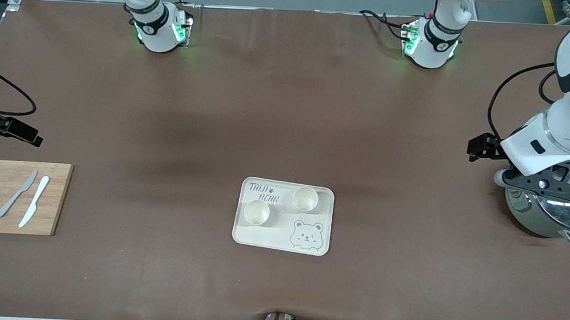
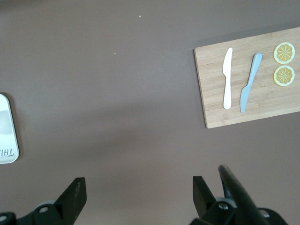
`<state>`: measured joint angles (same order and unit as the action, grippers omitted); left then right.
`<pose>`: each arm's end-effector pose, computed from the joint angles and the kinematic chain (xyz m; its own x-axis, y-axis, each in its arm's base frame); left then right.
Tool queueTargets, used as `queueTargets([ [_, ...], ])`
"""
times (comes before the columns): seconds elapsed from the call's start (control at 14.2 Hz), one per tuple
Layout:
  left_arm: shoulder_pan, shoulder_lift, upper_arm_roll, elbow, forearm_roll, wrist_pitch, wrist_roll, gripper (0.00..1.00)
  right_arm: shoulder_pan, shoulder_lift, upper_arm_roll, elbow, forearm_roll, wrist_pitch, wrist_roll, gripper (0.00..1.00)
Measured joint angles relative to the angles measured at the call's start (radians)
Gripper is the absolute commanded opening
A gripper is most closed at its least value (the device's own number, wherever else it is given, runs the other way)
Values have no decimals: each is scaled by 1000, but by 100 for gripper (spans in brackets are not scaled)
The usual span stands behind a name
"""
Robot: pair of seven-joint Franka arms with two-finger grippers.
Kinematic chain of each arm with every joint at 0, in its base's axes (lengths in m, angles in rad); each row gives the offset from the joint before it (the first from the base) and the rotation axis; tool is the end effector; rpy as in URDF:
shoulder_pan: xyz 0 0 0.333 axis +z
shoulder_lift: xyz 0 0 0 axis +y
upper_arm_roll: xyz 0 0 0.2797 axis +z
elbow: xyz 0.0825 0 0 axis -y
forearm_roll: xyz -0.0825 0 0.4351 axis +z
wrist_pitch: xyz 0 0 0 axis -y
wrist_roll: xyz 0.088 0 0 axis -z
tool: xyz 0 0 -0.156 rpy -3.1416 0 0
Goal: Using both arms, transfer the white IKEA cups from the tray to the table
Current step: 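Reach the left gripper toward the white cups on the tray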
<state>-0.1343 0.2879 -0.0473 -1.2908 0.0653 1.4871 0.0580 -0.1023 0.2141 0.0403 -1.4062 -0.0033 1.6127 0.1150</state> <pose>0.6591 -0.1067 0.4938 0.9685 -0.2304 -0.0939 -0.2355 -0.9708 -0.0465 0.6640 -0.0437 0.4931 0.9842 -0.1768 -0.0080 -0.1768 -0.9842 -0.0044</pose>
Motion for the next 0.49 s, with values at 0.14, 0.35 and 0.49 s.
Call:
queueTargets([
  [0.14,0,2,0,0,0,1,0,100,-1,0,0,0,1,0,-3,100],
  [0.35,-2,10,-13,-1,-1,17,0,100,-1,0,-1,0,1,3,-129,100],
  [0.49,-34,46,-44,-6,-3,73,-62,100,-6,1,-3,-1,1,17,-280,100],
])
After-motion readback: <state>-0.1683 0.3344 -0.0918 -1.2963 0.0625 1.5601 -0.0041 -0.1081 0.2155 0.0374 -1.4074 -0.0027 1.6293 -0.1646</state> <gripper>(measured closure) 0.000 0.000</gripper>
